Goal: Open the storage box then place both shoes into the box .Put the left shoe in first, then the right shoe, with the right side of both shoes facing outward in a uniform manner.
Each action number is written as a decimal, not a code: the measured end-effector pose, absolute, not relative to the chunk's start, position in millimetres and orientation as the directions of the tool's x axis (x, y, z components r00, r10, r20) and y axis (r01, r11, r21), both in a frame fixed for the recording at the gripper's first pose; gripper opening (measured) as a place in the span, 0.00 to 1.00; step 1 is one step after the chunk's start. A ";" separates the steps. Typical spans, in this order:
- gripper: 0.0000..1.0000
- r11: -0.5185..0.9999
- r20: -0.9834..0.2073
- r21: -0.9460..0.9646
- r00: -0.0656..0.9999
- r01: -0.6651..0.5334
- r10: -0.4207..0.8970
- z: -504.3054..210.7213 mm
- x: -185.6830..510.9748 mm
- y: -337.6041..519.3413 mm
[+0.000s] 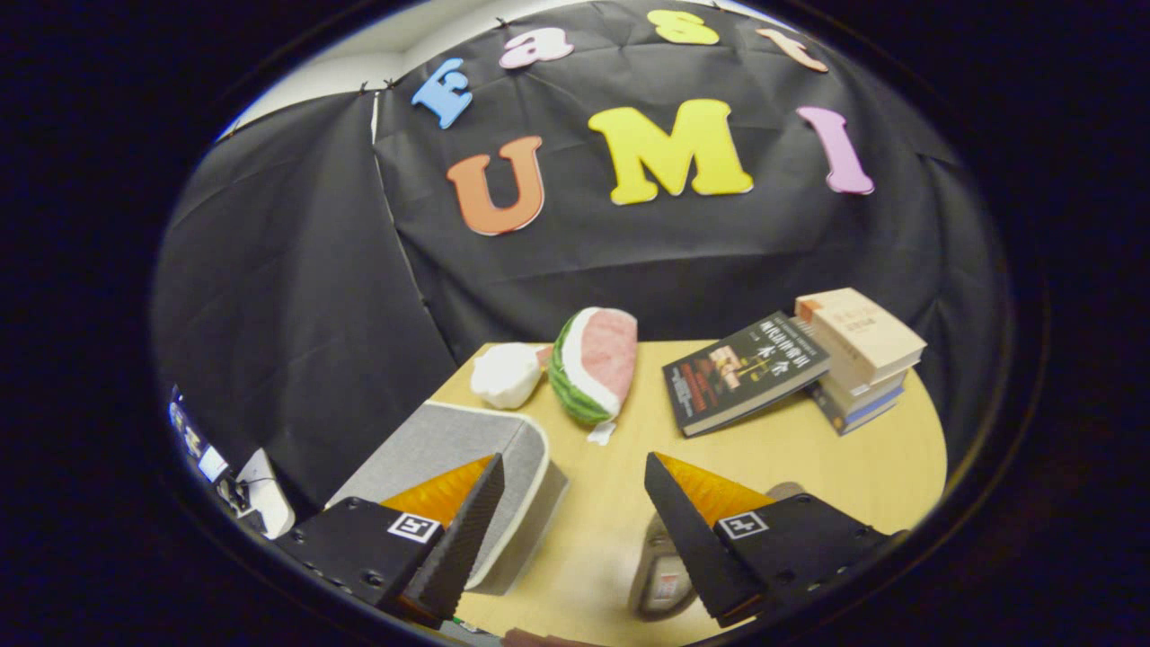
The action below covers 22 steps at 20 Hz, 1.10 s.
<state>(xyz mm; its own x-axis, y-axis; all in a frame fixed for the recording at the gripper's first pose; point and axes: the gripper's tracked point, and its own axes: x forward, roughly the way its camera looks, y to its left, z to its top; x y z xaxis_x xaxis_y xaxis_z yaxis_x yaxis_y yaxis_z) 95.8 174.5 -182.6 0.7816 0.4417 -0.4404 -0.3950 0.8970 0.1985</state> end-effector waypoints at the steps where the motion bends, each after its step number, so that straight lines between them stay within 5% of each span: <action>1: 0.96 0.880 -0.462 0.223 0.749 -0.419 0.475 -193.4 97.4 187.6; 8: 0.96 0.788 -0.594 0.451 0.518 -0.419 0.616 -262.3 97.1 236.5; 13: 0.97 0.718 -0.585 0.599 0.418 -0.356 0.695 -279.4 102.4 244.1; 17: 0.89 0.664 -0.564 0.681 0.357 -0.309 0.745 -274.9 94.3 249.8; 22: 0.45 0.656 -0.571 0.718 0.342 -0.231 0.746 -265.3 88.3 257.5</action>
